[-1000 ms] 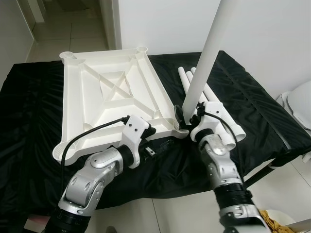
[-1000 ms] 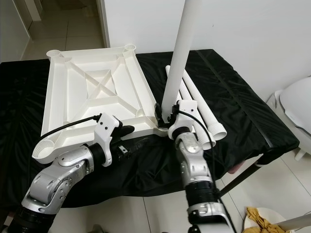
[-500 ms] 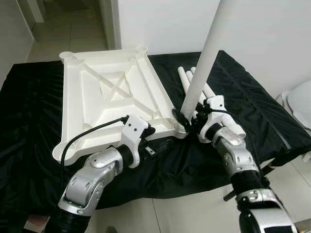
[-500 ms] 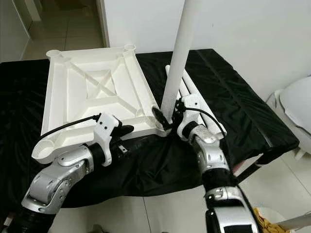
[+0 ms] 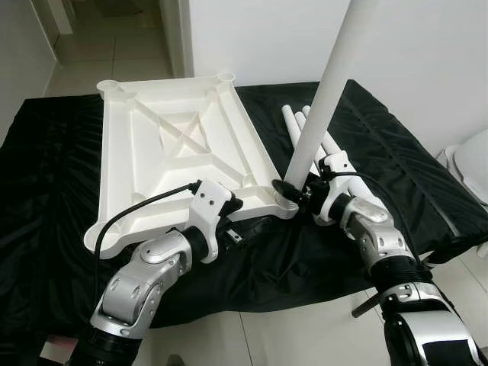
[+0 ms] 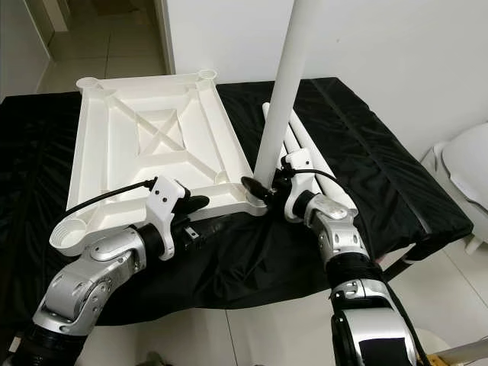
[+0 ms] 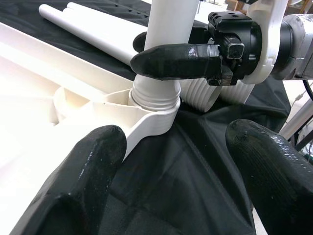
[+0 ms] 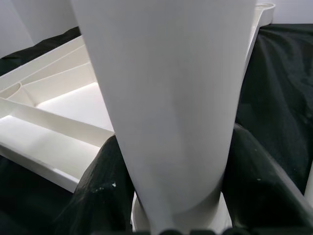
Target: Building children table
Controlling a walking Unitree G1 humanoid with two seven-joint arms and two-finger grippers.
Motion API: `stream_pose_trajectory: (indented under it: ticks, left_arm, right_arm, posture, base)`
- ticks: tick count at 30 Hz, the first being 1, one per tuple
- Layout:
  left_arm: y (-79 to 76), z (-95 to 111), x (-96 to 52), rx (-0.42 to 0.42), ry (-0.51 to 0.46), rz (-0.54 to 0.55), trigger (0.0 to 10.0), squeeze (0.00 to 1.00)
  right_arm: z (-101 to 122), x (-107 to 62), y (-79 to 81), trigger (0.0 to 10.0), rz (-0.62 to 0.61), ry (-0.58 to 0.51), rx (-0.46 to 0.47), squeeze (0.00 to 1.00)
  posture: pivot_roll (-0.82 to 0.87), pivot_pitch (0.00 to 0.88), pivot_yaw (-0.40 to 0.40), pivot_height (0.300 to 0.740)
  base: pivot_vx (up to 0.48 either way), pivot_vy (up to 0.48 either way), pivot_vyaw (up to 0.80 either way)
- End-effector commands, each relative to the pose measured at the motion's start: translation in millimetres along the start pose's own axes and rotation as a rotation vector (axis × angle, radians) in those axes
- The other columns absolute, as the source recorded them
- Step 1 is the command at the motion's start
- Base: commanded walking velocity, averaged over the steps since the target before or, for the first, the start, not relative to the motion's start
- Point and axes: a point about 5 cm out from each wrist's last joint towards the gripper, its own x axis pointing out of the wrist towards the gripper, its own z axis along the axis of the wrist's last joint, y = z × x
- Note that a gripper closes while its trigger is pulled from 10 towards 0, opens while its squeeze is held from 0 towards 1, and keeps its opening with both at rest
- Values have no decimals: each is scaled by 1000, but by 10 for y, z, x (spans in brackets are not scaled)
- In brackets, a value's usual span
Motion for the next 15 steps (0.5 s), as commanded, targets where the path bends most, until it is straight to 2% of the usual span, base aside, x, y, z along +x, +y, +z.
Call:
stream_pose_trajectory:
  ticks: [1, 8, 9, 11, 12, 15]
  left_arm:
    - [-13, 13, -5, 3, 0, 4, 10000, 0]
    - [-12, 13, -8, 0, 0, 3, 10000, 0]
    - [-14, 15, -8, 0, -1, 2, 10000, 0]
    - [-16, 17, -7, 0, -1, 0, 10000, 0]
    - [-16, 17, -5, 0, -1, -1, 10000, 0]
    - [-16, 16, -2, 0, 0, -3, 10000, 0]
  right_arm:
    - [-56, -7, 15, 0, 32, 21, 20, 0]
    - [-109, -24, 59, 0, 62, 23, 46, 0]
    - [-116, -22, 74, 1333, 60, 22, 46, 0]
    - [-123, -18, 88, 1333, 55, 22, 45, 0]
    - [-129, -9, 104, 10000, 48, 20, 56, 0]
    - [-123, 12, 140, 10000, 38, 11, 63, 0]
  posture:
    - [-25, 43, -20, 740]
    - [-27, 45, -19, 740]
    - [-29, 45, -17, 740]
    - [-29, 45, -17, 740]
    - [-32, 46, -16, 740]
    - [-34, 46, -16, 740]
  base:
    - [0, 0, 0]
    - [0, 0, 0]
    - [0, 0, 0]
    - [0, 0, 0]
    - [0, 0, 0]
    - [0, 0, 0]
